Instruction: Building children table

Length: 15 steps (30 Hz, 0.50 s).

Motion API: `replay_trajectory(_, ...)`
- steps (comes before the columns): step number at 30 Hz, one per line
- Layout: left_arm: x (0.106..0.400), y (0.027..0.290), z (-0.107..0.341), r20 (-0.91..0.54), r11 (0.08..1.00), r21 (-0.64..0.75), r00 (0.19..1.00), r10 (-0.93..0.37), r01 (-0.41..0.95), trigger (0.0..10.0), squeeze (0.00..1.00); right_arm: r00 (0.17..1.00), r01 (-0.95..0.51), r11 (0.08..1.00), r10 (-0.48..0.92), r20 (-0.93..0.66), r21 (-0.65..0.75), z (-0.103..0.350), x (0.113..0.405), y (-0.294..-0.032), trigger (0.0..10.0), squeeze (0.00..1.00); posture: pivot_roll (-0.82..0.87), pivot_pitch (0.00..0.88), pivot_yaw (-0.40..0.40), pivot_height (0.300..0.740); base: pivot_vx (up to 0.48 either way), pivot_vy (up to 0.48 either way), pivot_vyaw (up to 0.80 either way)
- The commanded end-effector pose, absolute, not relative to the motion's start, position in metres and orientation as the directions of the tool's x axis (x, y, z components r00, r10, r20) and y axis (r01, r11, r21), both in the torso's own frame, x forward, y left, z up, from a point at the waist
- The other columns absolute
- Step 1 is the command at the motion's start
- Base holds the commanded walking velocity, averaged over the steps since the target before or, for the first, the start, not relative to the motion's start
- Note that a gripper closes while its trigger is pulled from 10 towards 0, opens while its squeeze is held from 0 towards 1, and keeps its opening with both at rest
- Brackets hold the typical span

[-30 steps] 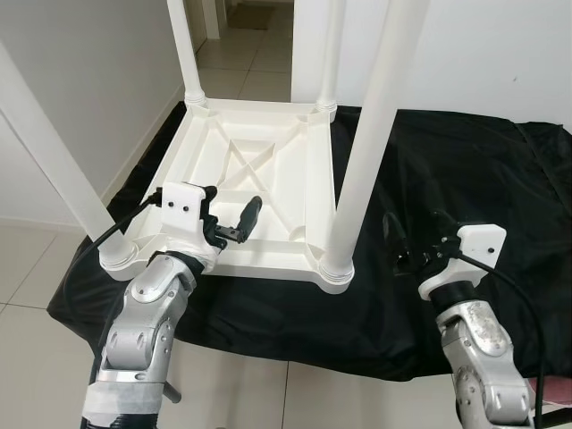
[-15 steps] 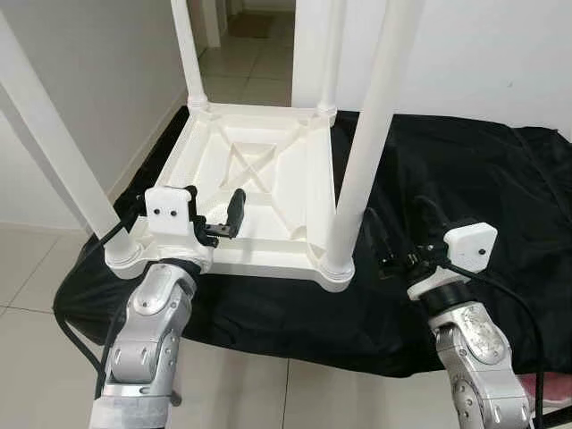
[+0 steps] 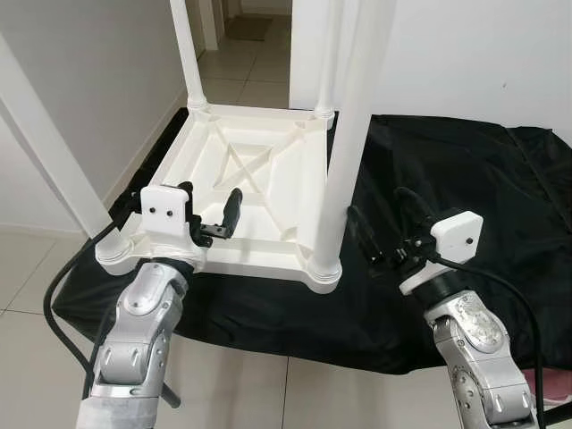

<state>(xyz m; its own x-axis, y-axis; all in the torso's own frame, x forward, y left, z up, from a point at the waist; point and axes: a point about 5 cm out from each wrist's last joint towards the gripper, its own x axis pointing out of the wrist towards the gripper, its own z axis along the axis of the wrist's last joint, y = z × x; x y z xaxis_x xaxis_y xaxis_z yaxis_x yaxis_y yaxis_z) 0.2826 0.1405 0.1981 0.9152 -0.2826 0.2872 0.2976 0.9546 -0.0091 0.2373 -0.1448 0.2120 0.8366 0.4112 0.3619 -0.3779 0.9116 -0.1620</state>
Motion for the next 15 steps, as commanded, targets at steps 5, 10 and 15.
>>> replay_trajectory(5,0.2784,0.1377,0.1956,0.282,0.935,0.019,0.895,-0.346,0.355,10.0,0.0,0.799,-0.46,0.868,0.497,0.339,-0.188,0.215,0.2347,-0.1429,10.0,0.0,-0.04,0.021,0.038,0.74,0.0,0.0,0.0)
replay_trajectory(10,0.278,0.1368,0.1941,0.275,0.931,0.019,0.893,-0.356,0.365,10.0,0.0,0.791,-0.488,0.851,0.525,0.315,-0.193,0.2135,0.2359,-0.1461,10.0,0.0,-0.03,0.022,0.037,0.74,0.0,0.0,0.0)
replay_trajectory(15,0.2775,0.1365,0.1935,0.271,0.93,0.022,0.893,-0.359,0.367,10.0,0.0,0.784,-0.502,0.838,0.545,0.296,-0.213,0.2118,0.2372,-0.1478,10.0,0.0,-0.03,0.022,0.035,0.74,0.0,0.0,0.0)
